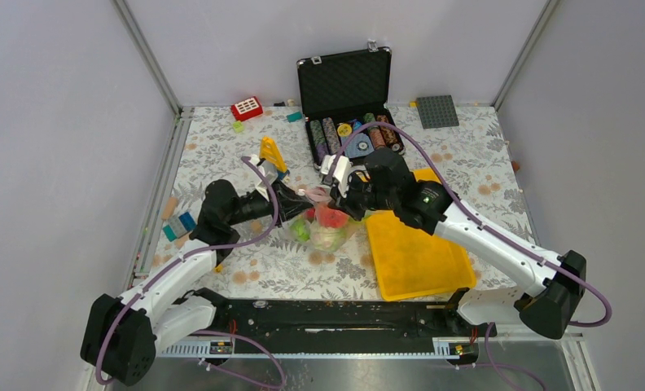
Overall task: Place the food in the zip-top bag and seal the zipper
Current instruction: Adjust the zipper food storage bag at the center of the board.
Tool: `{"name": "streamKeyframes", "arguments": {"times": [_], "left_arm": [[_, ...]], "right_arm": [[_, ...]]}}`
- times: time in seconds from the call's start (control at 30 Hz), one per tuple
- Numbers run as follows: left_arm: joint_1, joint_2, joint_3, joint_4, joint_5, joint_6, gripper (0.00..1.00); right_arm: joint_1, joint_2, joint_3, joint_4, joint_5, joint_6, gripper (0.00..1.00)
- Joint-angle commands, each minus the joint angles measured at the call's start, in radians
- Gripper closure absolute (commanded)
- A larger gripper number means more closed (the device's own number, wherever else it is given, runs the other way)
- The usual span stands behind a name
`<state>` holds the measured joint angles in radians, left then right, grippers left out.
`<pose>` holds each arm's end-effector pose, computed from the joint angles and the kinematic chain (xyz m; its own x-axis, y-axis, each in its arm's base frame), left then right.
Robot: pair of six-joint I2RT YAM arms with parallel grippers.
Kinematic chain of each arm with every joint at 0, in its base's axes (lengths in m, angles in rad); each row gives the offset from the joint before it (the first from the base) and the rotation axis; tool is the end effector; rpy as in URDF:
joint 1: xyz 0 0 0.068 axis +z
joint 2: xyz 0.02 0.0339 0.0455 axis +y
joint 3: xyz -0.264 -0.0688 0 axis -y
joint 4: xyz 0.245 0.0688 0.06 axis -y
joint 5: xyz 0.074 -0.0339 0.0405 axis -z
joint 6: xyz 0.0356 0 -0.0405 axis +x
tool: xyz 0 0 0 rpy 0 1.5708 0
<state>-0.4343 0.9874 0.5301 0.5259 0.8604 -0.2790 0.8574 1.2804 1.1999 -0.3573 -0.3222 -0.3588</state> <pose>0.1863 -0.1162 0.2862 -0.2047 -0.1030 -0.9734 0.9405 0.2548 -0.2248 0.1819 0.2274 0.3609 0.0580 -0.4420 -0.8952 -0.9447 0.2656 -0.1923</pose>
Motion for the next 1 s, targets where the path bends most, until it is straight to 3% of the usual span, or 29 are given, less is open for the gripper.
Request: {"name": "streamKeyframes", "arguments": {"times": [0.0, 0.2, 0.33, 0.5, 0.73, 0.8, 0.9, 0.97], "left_arm": [[0.003, -0.026, 0.031, 0.059, 0.04, 0.015, 1.0], [0.002, -0.082, 0.041, -0.096, 0.013, 0.116, 1.0], [0.002, -0.147, 0.072, -0.315, -0.113, 0.234, 1.0], [0.002, -0.202, 0.091, -0.433, -0.2, 0.304, 1.0], [0.002, -0.138, 0.121, -0.408, -0.086, 0.288, 1.0], [0.002, -0.125, 0.126, -0.378, -0.053, 0.259, 0.7], [0.001, -0.132, 0.11, -0.293, -0.017, 0.209, 0.44], [0.001, -0.138, 0.095, -0.245, -0.008, 0.187, 0.34]], "right_arm": [[0.003, -0.04, 0.007, 0.025, 0.027, -0.004, 1.0], [0.003, -0.056, 0.011, -0.019, 0.107, -0.047, 1.0], [0.003, -0.071, 0.023, -0.101, 0.181, -0.142, 1.0], [0.003, -0.055, 0.083, -0.201, 0.259, -0.214, 1.0], [0.002, -0.048, 0.11, -0.17, 0.109, -0.179, 1.0], [0.004, -0.047, 0.112, -0.155, 0.085, -0.156, 1.0], [0.003, -0.049, 0.109, -0.138, 0.074, -0.132, 1.0], [0.003, -0.046, 0.113, -0.137, 0.063, -0.113, 1.0]]}}
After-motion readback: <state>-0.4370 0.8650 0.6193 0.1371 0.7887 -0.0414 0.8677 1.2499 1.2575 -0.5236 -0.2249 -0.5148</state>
